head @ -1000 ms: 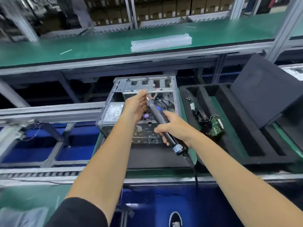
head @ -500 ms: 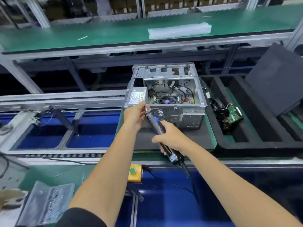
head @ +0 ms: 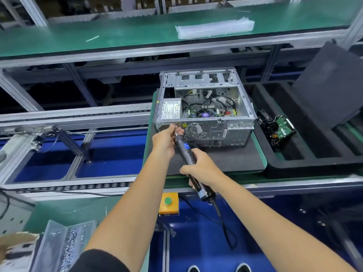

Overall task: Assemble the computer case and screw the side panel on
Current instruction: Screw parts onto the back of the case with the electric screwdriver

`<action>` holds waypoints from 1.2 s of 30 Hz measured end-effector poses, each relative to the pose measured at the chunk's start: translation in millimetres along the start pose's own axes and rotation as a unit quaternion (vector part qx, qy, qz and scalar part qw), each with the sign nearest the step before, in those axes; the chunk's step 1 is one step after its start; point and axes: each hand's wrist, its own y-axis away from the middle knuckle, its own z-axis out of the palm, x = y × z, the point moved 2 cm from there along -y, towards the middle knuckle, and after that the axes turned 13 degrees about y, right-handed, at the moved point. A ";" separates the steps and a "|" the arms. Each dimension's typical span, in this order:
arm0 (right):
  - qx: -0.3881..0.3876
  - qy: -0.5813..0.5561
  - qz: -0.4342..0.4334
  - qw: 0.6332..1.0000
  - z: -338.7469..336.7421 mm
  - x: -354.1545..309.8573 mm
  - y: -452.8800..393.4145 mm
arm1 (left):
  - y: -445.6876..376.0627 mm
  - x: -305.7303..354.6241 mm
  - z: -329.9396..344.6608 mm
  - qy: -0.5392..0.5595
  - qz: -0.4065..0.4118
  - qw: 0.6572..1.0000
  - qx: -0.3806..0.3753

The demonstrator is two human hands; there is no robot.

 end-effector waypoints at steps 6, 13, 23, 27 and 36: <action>0.006 -0.002 0.004 1.000 -7.2 5.6 0.1 | -2.0 -15.8 9.7 0.080 0.003 0.997 0.014; -0.003 -0.005 0.005 1.000 -14.8 9.6 -2.3 | -6.6 -24.9 14.3 0.089 0.037 0.995 0.040; 0.005 -0.004 0.000 1.000 -18.0 15.1 -8.3 | -15.4 -31.0 14.7 0.066 0.050 0.996 0.044; 0.006 -0.015 0.003 1.000 -16.4 17.8 -8.5 | -16.3 -35.5 14.1 0.071 0.028 0.997 0.026; -0.032 -0.021 -0.002 0.999 -8.7 14.0 -17.2 | -21.4 -30.7 8.7 0.096 0.012 0.995 0.027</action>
